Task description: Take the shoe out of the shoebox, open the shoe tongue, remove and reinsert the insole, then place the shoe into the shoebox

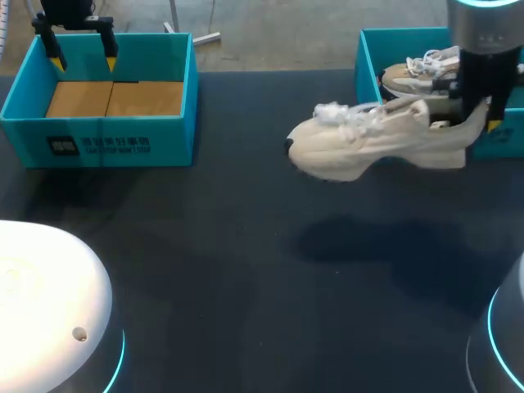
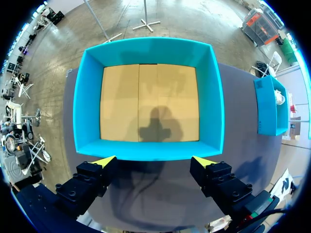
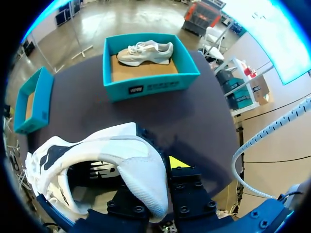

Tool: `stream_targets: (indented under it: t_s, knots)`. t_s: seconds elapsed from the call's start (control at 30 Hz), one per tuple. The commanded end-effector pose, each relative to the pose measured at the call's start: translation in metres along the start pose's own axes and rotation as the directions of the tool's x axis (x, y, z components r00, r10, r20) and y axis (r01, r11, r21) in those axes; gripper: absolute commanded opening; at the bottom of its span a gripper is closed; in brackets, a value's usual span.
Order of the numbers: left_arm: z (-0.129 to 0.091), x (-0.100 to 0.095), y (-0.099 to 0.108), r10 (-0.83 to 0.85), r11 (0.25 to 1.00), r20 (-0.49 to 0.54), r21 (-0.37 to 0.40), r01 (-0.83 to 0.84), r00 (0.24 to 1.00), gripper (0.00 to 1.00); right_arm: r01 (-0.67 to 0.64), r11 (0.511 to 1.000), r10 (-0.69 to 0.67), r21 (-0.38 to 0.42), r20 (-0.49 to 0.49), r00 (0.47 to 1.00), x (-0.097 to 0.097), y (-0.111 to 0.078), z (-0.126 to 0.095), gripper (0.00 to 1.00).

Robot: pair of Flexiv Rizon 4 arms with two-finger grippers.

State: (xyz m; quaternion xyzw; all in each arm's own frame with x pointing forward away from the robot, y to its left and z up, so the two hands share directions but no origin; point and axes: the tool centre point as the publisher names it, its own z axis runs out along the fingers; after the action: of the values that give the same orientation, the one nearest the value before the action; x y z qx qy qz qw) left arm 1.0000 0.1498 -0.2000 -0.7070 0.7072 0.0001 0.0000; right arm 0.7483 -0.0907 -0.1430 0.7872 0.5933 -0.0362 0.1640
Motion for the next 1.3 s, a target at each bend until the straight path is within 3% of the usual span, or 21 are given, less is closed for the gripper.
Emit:
stream_targets:
  t_s: [0.03, 0.6, 1.3]
  knots:
    - [0.000, 0.000, 0.000, 0.000, 1.000, 0.000, 0.000, 0.000, 1.000, 1.00, -0.003, 1.000, 0.003, 0.014, 0.042, 0.999, 0.037, -0.001, 0.001, 0.00]
    - [0.000, 0.000, 0.000, 0.000, 1.000, 0.000, 0.000, 0.000, 1.000, 1.00, -0.014, 1.000, 0.013, 0.022, 0.006, 1.000, 0.100, -0.041, 0.039, 0.00]
    - [0.000, 0.000, 0.000, 0.000, 1.000, 0.000, 0.000, 0.000, 1.000, 1.00, 0.052, 0.996, -0.057, 0.067, 0.074, 0.996, 0.129, -0.080, 0.090, 0.00]
